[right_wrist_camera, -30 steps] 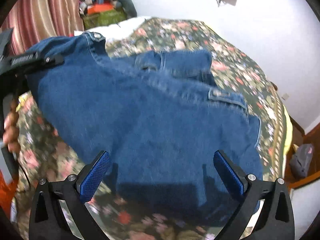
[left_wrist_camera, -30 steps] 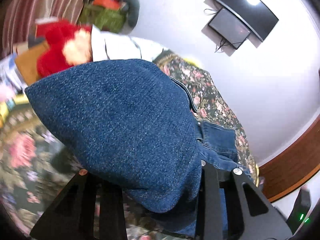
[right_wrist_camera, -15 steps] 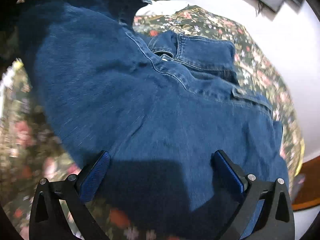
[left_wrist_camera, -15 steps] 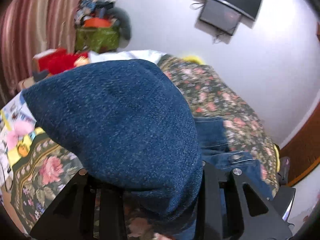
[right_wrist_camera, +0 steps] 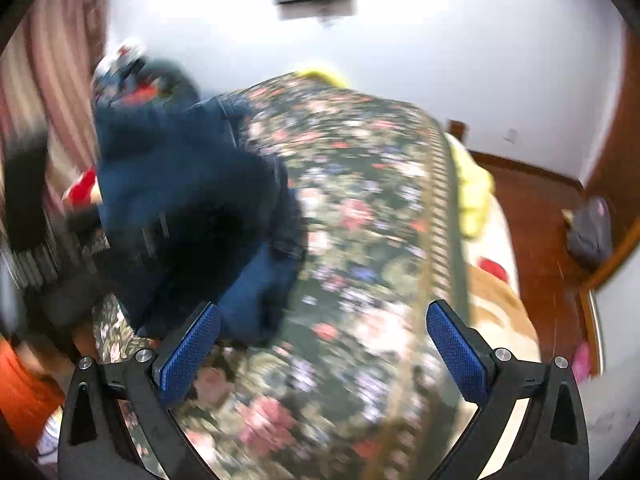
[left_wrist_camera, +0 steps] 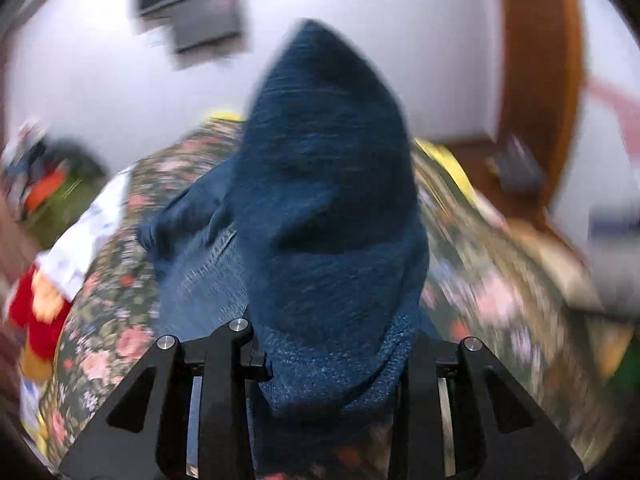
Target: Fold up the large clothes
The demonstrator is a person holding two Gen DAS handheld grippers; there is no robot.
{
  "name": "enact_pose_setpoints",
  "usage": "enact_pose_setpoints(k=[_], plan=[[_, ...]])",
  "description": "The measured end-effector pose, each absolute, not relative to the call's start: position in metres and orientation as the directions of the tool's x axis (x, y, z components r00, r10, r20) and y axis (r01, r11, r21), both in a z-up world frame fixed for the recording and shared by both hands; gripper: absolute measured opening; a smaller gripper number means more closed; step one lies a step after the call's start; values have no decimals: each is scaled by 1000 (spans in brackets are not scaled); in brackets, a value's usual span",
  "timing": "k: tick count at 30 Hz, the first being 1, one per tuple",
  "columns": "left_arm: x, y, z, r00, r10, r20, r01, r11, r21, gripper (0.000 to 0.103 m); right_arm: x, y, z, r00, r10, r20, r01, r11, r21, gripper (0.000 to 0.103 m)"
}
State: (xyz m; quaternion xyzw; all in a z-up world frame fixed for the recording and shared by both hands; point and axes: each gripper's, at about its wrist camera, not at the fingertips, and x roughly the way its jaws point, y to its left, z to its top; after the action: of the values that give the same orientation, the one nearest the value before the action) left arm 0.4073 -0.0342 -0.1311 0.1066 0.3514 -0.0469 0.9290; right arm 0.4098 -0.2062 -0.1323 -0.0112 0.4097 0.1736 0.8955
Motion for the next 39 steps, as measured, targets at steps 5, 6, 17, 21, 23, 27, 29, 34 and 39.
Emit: enact_pose_setpoints(k=[5,6,17,21,23,27,29,34,39], plan=[[391,-60,-168,690,55,-722,262,910,320,32,400,-241,-133,603,294,-741,-253,952,172,103],[390,-58,-167,684,55,-727,265,910,318,35,399,-245,-134,601,298,-742,-246,952,182,103],[351,-12,-136,586,-195,-786,287,958,-23,82,388,-228,-108,599,409,-688,-312,911,270,103],[338,17,-126,588,-200,-784,215,973,-87,82,398,-198,-98,574,480,-664,-370,875,313,103],[334,34,-117,620,-175,-765,163,982,-92,82,405,-184,-100,556,505,-660,-395,859,325,103],[342,68,-112,660,-90,-746,49,996,-76,82,430,-155,-135,521,446,-728,-382,885,268,103],[348,79,-122,653,-40,-756,2,999,-51,82,439,-152,-160,479,414,-774,-349,899,264,103],[358,89,-164,576,14,-817,-33,999,-7,83,440,-174,-218,402,407,-821,-277,908,314,103],[353,85,-187,572,9,-820,-21,1000,-3,87,430,-182,-238,360,386,-850,-271,915,300,103]])
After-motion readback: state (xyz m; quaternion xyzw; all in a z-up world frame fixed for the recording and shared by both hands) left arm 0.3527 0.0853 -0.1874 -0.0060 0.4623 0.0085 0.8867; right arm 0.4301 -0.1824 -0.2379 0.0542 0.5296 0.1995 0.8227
